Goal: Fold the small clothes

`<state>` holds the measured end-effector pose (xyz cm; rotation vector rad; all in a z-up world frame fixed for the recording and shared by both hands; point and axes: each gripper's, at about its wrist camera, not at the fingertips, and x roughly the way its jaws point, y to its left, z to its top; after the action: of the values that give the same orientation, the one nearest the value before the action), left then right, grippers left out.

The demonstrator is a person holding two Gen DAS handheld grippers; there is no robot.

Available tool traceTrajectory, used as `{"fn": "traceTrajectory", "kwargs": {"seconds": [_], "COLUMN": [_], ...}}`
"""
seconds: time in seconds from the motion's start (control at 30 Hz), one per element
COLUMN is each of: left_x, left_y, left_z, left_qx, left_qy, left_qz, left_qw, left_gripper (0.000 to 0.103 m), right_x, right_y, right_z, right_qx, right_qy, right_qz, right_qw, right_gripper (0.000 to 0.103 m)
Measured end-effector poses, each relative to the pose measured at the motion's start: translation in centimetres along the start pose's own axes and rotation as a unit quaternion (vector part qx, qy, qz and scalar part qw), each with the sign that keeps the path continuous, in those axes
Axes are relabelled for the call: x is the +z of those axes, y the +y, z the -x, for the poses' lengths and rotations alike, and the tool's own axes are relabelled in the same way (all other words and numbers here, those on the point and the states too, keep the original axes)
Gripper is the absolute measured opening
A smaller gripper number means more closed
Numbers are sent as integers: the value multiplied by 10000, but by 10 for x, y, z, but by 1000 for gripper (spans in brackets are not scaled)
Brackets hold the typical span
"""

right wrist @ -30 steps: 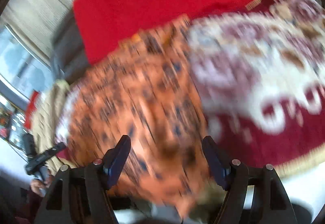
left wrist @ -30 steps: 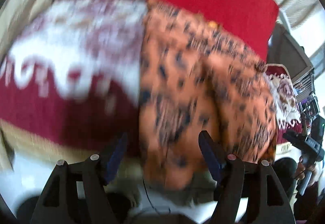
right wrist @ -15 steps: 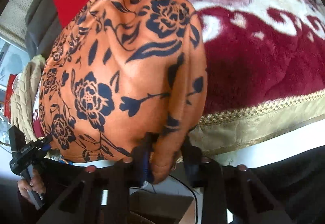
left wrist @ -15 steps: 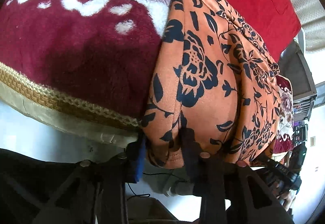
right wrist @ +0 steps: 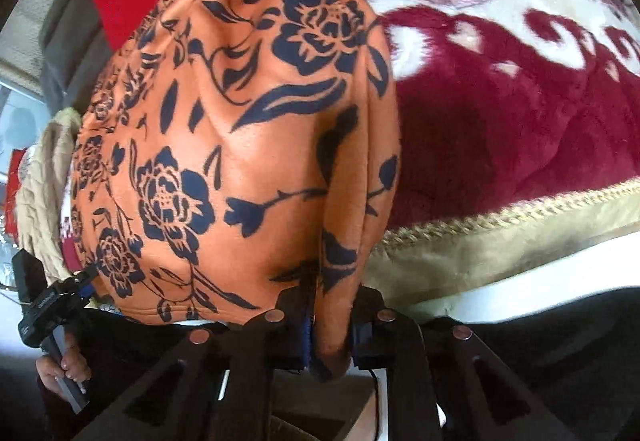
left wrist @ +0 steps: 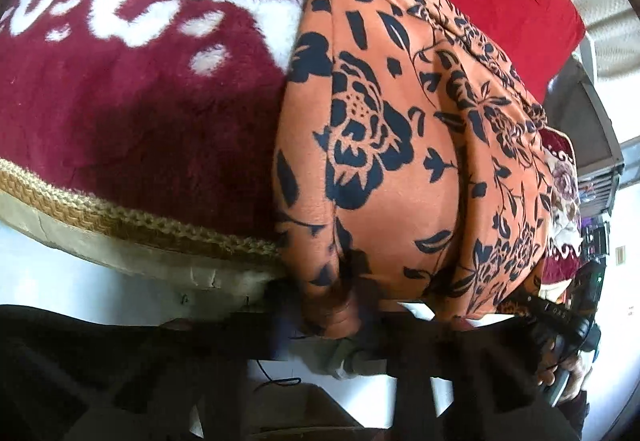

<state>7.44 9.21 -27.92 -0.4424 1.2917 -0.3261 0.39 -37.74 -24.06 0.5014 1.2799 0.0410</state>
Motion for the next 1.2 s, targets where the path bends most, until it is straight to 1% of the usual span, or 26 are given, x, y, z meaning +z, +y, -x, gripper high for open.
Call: {"fn": "traceTrajectory", "kwargs": {"seconds": [0.03, 0.07, 0.1, 0.17, 0.23, 0.3, 0.33, 0.37, 0.43, 0.47, 0.5, 0.53, 0.57, 0.63, 0.67, 0.7, 0.77, 0.8, 0.87, 0.93, 0.97, 1.03, 1.07, 1.1, 1.13, 1.2], "left_x": [2, 3, 4, 12, 27, 46, 61, 75, 112, 134, 148, 171, 195, 229, 257, 271, 309, 324, 339, 346, 346, 343, 341, 339, 336, 332], "left_y": [-1, -3, -4, -13, -26, -38, -43, -47, -55, -59, -58, -59, -59, -57, -58, -54, -53, -50, -40, -28, -22, -15, -14, -15, -16, -20], "left_z": [2, 5, 10, 25, 49, 74, 86, 95, 110, 116, 121, 124, 124, 119, 108, 100, 63, 40, 1, -32, -37, -34, -30, -24, -15, -2], "left_qx": [-68, -119, -250, -676, -1040, -1199, -1294, -1371, -1495, -1539, -1529, -1469, -1458, -1472, -1342, -1295, -1244, -1147, -884, -655, -737, -1083, -1189, -1299, -1382, -1509], "left_qy": [-13, -15, -13, -26, -229, -487, -609, -703, -871, -948, -1016, -1125, -1188, -1250, -1300, -1297, -1156, -1064, -850, -684, -736, -934, -1015, -1156, -1334, -1614], "left_qz": [20, 16, -8, -10, -122, -241, -279, -304, -259, -233, -249, -245, -150, -19, 54, 115, 211, 315, 518, 743, 842, 989, 980, 939, 874, 786], "left_qw": [10000, 9999, 9997, 9977, 9942, 9913, 9893, 9876, 9846, 9832, 9827, 9824, 9820, 9812, 9824, 9830, 9853, 9872, 9911, 9927, 9910, 9848, 9828, 9803, 9775, 9721], "left_gripper": [11, 10, 9, 9, 9, 9, 9, 9, 9, 9, 9, 9, 9, 9, 9, 9, 9, 10, 11, 12, 12, 12, 12, 12, 13, 13], "right_x": [1, 1, 3, 11, 23, 41, 56, 66, 101, 115, 132, 149, 169, 207, 231, 253, 291, 309, 339, 357, 363, 371, 374, 376, 377, 379], "right_y": [0, -3, -4, 1, 8, 15, 21, 27, 35, 39, 43, 50, 50, 63, 63, 61, 56, 53, 43, 32, 25, 6, -2, -10, -14, -16], "right_z": [-1, 0, 4, 20, 45, 70, 85, 95, 114, 120, 127, 131, 133, 134, 125, 119, 100, 86, 49, 10, -9, -38, -45, -49, -48, -39], "right_qx": [68, 185, 421, 844, 1306, 1680, 1877, 1985, 2198, 2262, 2316, 2330, 2323, 2323, 2331, 2314, 2237, 2161, 1940, 1700, 1640, 1836, 2035, 2312, 2523, 2894], "right_qy": [-2, 36, 62, -30, -206, -424, -580, -692, -994, -1127, -1288, -1440, -1593, -1824, -1897, -1973, -2099, -2093, -1989, -1780, -1666, -1368, -1243, -1172, -1198, -1419], "right_qz": [15, -33, -101, -79, -19, 48, 102, 126, 176, 172, 151, 123, 89, -77, -187, -309, -577, -703, -918, -1119, -1257, -1662, -1881, -2091, -2169, -2094], "right_qw": [10000, 9998, 9990, 9964, 9912, 9849, 9805, 9776, 9703, 9674, 9641, 9617, 9595, 9554, 9536, 9521, 9500, 9511, 9562, 9628, 9641, 9591, 9528, 9429, 9354, 9232], "right_gripper": [17, 13, 11, 9, 9, 9, 9, 9, 9, 9, 9, 9, 9, 9, 9, 9, 9, 9, 9, 11, 11, 12, 12, 12, 12, 12]}}
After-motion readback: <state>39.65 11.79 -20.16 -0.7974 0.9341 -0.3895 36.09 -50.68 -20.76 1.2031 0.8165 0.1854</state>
